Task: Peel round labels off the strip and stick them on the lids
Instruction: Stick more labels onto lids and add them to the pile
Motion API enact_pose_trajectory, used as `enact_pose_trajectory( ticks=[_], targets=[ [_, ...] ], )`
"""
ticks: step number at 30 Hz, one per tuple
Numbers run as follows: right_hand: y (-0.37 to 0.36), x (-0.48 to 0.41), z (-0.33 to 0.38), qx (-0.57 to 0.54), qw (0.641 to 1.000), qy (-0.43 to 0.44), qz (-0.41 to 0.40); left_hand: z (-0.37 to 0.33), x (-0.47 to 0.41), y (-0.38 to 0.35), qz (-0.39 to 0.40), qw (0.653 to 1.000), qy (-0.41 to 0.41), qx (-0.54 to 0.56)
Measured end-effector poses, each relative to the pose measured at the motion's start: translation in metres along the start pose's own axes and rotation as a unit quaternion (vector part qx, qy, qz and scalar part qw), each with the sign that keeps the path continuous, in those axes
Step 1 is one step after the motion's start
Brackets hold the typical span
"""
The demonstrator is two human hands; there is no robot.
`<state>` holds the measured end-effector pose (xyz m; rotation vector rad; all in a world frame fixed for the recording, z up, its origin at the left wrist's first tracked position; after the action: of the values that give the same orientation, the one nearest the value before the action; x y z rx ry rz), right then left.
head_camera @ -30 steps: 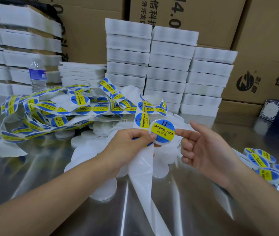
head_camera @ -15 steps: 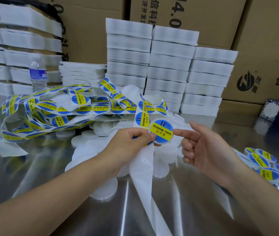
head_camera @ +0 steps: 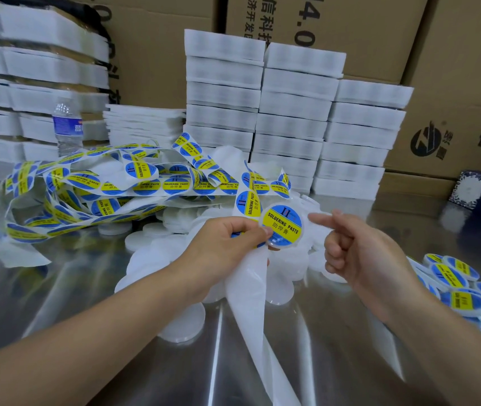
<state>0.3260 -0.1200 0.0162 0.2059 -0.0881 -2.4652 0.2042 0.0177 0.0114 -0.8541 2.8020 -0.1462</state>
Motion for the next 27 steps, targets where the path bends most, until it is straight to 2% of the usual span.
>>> enact_pose_trajectory(
  ticks=[4, 7, 13, 17, 21, 27],
  targets=[
    [0.018, -0.001, 0.009, 0.011, 0.999, 0.021, -0.044, -0.002, 0.0, 0.001, -0.005, 1.0, 0.001, 0.003],
    [0.019, -0.001, 0.015, 0.079, 0.993, 0.058, -0.059, -0.002, 0.002, -0.004, 0.02, 1.0, 0.01, 0.007],
    [-0.023, 0.009, 0.017, 0.22, 0.961, 0.16, 0.046, 0.002, 0.006, -0.015, 0.083, 0.996, 0.028, 0.032],
    [-0.038, 0.014, 0.008, 0.181, 0.962, 0.174, 0.105, 0.004, 0.009, -0.021, 0.113, 0.993, 0.026, -0.013],
    [-0.037, 0.018, 0.011, 0.239, 0.948, 0.193, 0.084, 0.007, 0.011, -0.024, 0.131, 0.99, 0.041, -0.018],
    [-0.037, 0.022, 0.016, 0.251, 0.943, 0.203, 0.086, 0.008, 0.016, -0.031, 0.164, 0.985, 0.056, -0.005]
  ],
)
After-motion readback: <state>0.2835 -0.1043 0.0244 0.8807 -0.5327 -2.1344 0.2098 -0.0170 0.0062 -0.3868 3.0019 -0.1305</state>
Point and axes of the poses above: each hand's wrist, its own x-axis away from the middle knuckle, its own y-axis out of the back of the hand, z = x × y, the point moved 9 cm from there along -x, towards the middle knuckle, and after that the axes turned 12 degrees about x, right-handed, at the moved point
